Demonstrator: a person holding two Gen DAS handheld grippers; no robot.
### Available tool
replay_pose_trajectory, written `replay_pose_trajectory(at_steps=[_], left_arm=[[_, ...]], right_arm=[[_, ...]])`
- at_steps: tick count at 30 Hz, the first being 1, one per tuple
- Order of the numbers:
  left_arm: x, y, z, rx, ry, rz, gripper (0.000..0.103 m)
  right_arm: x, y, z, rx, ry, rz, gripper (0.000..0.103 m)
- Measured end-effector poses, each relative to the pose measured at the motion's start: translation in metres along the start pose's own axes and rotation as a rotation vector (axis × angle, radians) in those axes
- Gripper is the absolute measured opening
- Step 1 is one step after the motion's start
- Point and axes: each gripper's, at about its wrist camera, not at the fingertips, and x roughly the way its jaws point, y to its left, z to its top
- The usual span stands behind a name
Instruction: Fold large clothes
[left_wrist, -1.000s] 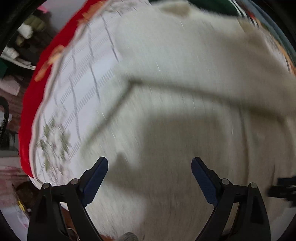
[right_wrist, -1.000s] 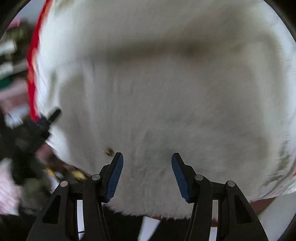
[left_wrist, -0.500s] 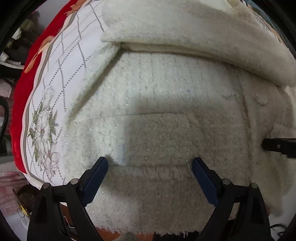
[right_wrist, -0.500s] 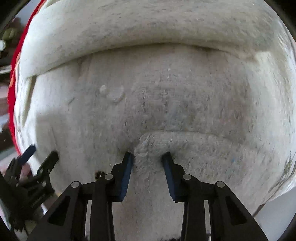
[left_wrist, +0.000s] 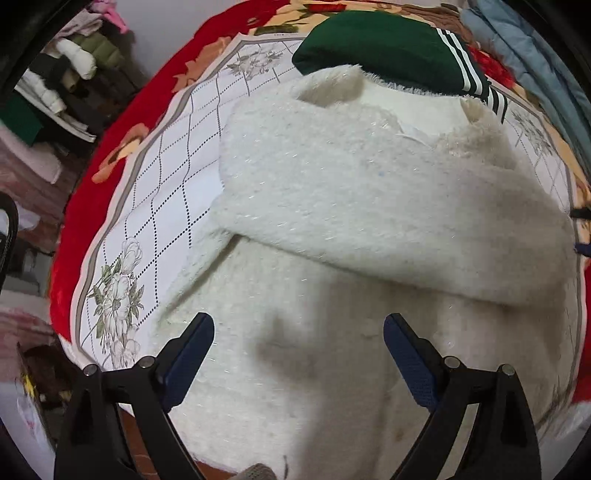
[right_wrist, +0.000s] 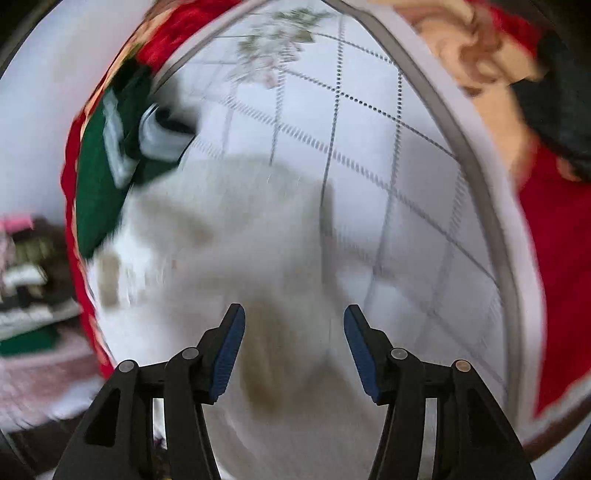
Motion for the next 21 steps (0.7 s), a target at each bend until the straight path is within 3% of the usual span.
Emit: replay_pose_trajectory(at_steps=[3, 6, 7, 8, 11, 12, 13, 14, 17, 18, 20, 21], left_arm=[[-0.009, -0.031, -0.004, -0.015, 0.009, 0.075, 0.094], [0.001, -0.047, -0.008, -0.043, 0.038, 0.149, 0.094], [0.005, -0.051, -0.011, -0.049, 0.045, 0.174, 0.094], [0.009, -0.054, -0.013, -0.055, 0.051, 0.194, 0.094], [0.029, -0.062, -0.023, -0.076, 0.095, 0.246, 0.094], [0.04, -0.066, -0.028, -0.077, 0.121, 0.263, 0.094], [0.047, -0.067, -0.032, -0.076, 0.14, 0.27, 0.094], [0.054, -0.069, -0.037, -0.078, 0.162, 0.276, 0.094], [0.05, -0.07, -0.043, -0.106, 0.163, 0.297, 0.094], [0.042, -0.072, -0.043, -0.11, 0.148, 0.309, 0.094], [0.018, -0.08, -0.044, -0.111, 0.113, 0.318, 0.094], [0.004, -0.087, -0.045, -0.107, 0.094, 0.319, 0.094]], right_arm=[[0.047, -0.004, 0.036, -0.002, 0.042, 0.071, 0.058], [0.086, 0.006, 0.062, -0.086, 0.101, 0.066, 0.057], [0.086, 0.015, 0.066, -0.139, 0.099, 0.041, 0.025], [0.082, 0.029, 0.067, -0.239, 0.101, 0.022, 0.007], [0.062, 0.058, 0.063, -0.439, -0.032, -0.057, 0.007], [0.06, 0.058, 0.063, -0.463, -0.036, -0.083, 0.007], [0.073, 0.053, 0.069, -0.464, 0.008, -0.122, 0.008], [0.085, 0.044, 0.077, -0.428, 0.065, -0.115, 0.008], [0.082, 0.047, 0.091, -0.426, 0.128, -0.073, 0.012], [0.076, 0.048, 0.091, -0.438, 0.131, -0.06, 0.016], [0.051, 0.048, 0.088, -0.496, 0.109, -0.053, 0.034], [0.041, 0.047, 0.085, -0.518, 0.096, -0.054, 0.049]])
